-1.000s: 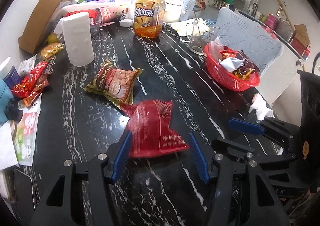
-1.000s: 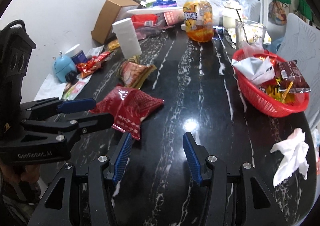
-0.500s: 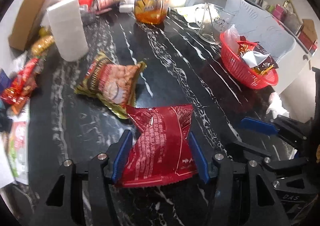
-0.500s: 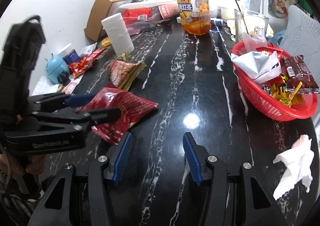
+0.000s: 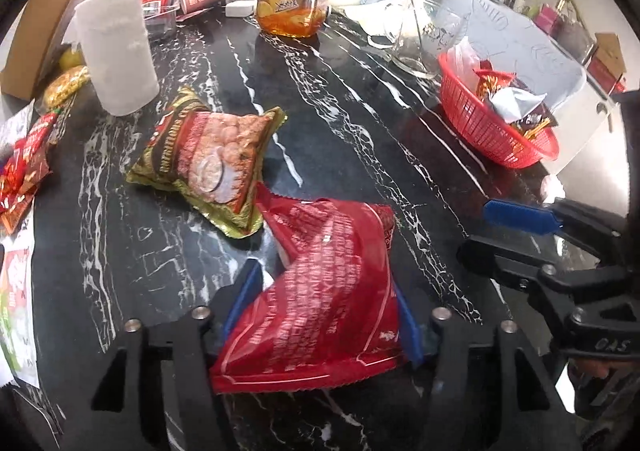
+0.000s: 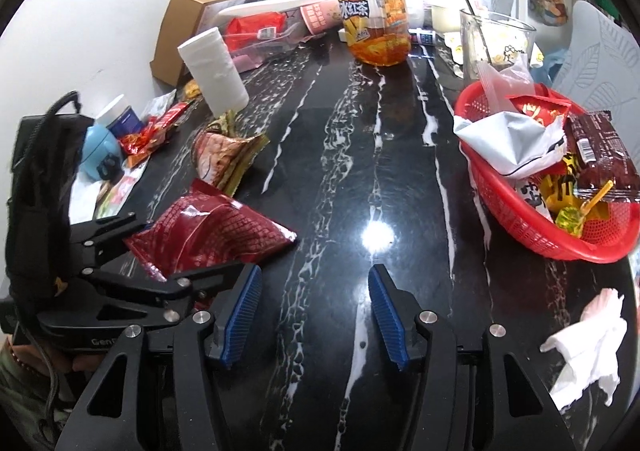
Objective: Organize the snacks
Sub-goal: 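Grasp the large red packet with the left gripper while the right grasps the cereal packet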
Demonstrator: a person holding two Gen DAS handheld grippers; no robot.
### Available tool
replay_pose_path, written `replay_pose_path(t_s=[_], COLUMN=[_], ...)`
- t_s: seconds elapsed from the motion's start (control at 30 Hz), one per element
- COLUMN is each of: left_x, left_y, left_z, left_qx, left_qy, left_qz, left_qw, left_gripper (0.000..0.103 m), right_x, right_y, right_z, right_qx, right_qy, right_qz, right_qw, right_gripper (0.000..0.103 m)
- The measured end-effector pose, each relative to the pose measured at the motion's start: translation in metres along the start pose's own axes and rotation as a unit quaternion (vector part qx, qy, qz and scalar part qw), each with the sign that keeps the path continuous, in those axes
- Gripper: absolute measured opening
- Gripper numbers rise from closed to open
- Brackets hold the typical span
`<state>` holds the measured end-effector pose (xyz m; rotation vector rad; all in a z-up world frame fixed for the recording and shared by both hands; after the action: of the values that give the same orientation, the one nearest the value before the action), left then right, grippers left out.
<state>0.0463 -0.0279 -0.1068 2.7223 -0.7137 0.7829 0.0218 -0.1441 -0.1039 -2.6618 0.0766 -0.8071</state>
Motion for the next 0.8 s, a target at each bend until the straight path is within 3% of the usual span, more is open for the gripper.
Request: replay_pose_path(t_s=[0.1,0.3,0.53,0.8], left_x=[-0.002,-0.012,-0.016,-0.005], left_y=[-0.008,-0.02,-0.051,-0.081], left_z=[-0.004,-0.023,-0.046,-0.06], left_qx=[-0.023,-0.014,0.013,0.054], left_qy=[0.002,0.018,0.043,0.067], left_qz=[-0.014,-0.029,-0.065,-0.082], left_qw=[0.9996,0.9993,0.9969,0.9929], left_gripper=[0.056,0.056,0.056,0.056], right_x=[0.002,0.008,0.021,0.04], right_y=[-0.003,-0.015,-0.039,-0.07], right_z=[0.004,0.012,0.024,0.044], right_qx=[0.003,0.015,0.03,0.047], right_qy=[-0.004,-0.014,-0.019,-0.021], right_qz=[-0.001,-0.019,-0.05,-0.096], right_qw=[1.0,1.0,0.998,0.994], right_gripper=[0.055,0.055,0.055,0.064])
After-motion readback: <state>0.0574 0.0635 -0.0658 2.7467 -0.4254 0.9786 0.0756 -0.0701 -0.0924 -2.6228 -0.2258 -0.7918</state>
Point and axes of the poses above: each gripper's, at about its wrist camera, not at the fingertips, and z roughly the way its jaws point, y to its right, x to its top, the point moved 1 cm from there along z, roughly the way its jaws point, and after that the axes turned 12 degrees about z, right-handed, at the moved point
